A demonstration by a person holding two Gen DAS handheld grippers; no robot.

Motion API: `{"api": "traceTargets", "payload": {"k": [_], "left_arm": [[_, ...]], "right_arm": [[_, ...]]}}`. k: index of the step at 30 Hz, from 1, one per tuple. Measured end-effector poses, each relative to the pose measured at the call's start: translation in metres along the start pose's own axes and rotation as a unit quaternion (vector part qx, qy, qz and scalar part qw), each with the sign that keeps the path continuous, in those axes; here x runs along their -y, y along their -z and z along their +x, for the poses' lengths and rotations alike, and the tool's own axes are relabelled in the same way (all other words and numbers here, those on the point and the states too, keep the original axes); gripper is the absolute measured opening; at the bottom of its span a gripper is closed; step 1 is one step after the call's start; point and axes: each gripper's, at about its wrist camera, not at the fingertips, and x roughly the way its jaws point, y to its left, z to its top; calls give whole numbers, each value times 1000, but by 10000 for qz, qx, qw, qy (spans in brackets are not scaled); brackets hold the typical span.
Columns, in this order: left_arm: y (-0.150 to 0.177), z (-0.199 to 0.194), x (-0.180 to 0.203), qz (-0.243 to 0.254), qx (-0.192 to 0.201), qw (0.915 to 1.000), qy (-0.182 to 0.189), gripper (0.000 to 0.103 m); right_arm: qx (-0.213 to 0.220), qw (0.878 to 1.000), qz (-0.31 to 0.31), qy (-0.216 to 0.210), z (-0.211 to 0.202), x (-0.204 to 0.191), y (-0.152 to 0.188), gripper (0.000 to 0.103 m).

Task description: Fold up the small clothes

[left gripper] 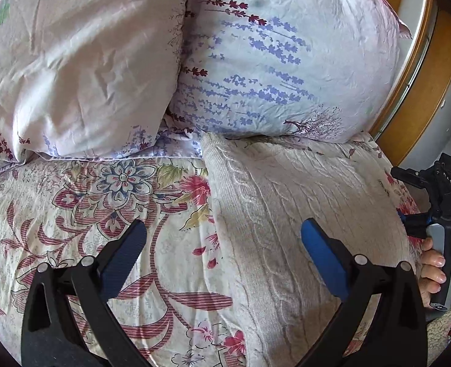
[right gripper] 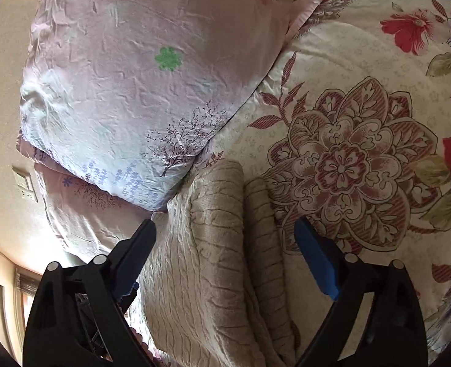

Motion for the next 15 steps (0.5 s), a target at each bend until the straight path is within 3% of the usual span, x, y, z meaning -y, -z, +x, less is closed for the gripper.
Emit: {"api": "traceTargets", "payload": {"k": [2,6,7,8,9,15], "left_arm": [[5,1,6,101,61,9998,-134,101],[13,-2,24,509,388,9966,-517,101],[15,-4,29,632,492,9949,-616,101],[15,-7,35,745,577,9933,-664,101],[16,-10,40,849,650,9919,-691,101],[18,-7,51,1084,623,9893,-748,101]], "right_arm": [[19,10000,-71,2,5,-2,-1,72],[18,9992,-377,95,15,-14,-1,58],[48,9987,-494,138,17,-17,-1,49],[60,9979,-618,197,19,-20,1,21],[97,9971,-707,274,21,-21,2,9],[334,9982,-212,441,22,-2,-7,9]]}}
